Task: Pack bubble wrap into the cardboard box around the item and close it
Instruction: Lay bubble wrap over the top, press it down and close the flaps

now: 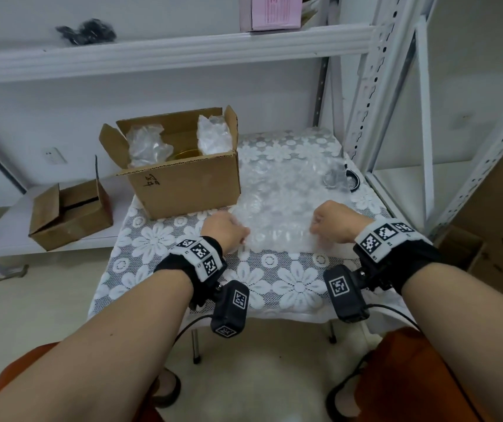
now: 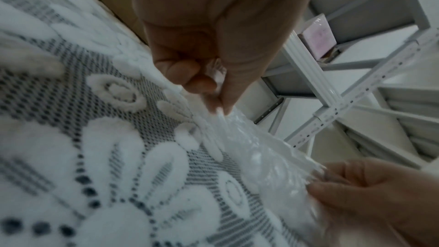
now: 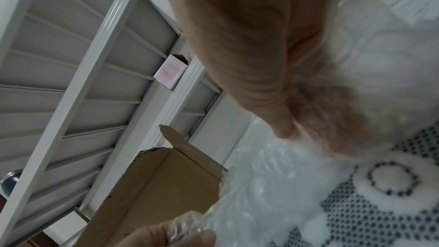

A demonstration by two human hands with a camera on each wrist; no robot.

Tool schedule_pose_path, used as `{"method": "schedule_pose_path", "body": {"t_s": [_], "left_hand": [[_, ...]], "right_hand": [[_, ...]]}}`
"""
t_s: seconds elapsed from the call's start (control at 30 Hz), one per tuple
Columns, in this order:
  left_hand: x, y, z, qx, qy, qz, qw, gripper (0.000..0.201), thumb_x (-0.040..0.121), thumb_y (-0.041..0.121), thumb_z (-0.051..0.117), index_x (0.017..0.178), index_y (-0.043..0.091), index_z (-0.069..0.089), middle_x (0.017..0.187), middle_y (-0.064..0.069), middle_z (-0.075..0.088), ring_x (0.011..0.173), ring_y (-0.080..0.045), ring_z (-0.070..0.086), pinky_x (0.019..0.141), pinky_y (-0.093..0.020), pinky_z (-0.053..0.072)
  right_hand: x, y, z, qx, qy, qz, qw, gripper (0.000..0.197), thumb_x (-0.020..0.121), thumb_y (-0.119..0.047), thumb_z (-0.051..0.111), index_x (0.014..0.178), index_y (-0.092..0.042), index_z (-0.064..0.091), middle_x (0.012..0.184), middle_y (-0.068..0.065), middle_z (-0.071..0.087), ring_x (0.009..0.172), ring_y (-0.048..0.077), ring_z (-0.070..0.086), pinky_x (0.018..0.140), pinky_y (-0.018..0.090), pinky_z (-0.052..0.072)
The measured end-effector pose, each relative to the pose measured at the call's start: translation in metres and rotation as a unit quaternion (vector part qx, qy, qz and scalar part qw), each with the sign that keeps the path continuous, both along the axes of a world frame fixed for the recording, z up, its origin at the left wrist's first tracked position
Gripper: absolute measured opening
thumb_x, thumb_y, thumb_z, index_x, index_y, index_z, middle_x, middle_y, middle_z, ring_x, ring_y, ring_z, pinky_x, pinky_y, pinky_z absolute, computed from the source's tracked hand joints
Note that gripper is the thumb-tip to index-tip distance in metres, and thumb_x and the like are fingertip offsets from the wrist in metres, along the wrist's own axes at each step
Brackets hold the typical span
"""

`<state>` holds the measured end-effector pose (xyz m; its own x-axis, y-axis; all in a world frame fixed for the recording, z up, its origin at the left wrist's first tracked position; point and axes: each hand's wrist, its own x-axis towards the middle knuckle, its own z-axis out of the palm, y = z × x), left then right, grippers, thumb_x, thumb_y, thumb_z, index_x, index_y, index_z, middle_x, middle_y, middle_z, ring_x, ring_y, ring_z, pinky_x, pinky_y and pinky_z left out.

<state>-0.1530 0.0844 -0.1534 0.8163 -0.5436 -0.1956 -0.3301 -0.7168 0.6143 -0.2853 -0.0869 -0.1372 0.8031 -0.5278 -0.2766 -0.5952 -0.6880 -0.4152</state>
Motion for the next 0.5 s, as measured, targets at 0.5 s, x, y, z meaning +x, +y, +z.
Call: {"method": "schedule_pose_path", "body": {"t_s": [0.5], "left_hand": [[-0.03,-0.011,-0.001,-0.008,-0.464,-0.2,0.863,0.013,0.064,0.017,0.083,0.071,0.024,0.075,0.111,-0.001,0.066,0.107,-0.024,0.057,0.092,-0.033,0.034]], "right_hand": [[-0.001,0.0,-0.024,-0.042,-0.019,-0.037,0.998,0.004,0.087,-0.014,0.058,0.084,-0.013,0.061,0.085,0.005,0.066,0.082,0.022,0.063,0.071,0.03,0.049]]}}
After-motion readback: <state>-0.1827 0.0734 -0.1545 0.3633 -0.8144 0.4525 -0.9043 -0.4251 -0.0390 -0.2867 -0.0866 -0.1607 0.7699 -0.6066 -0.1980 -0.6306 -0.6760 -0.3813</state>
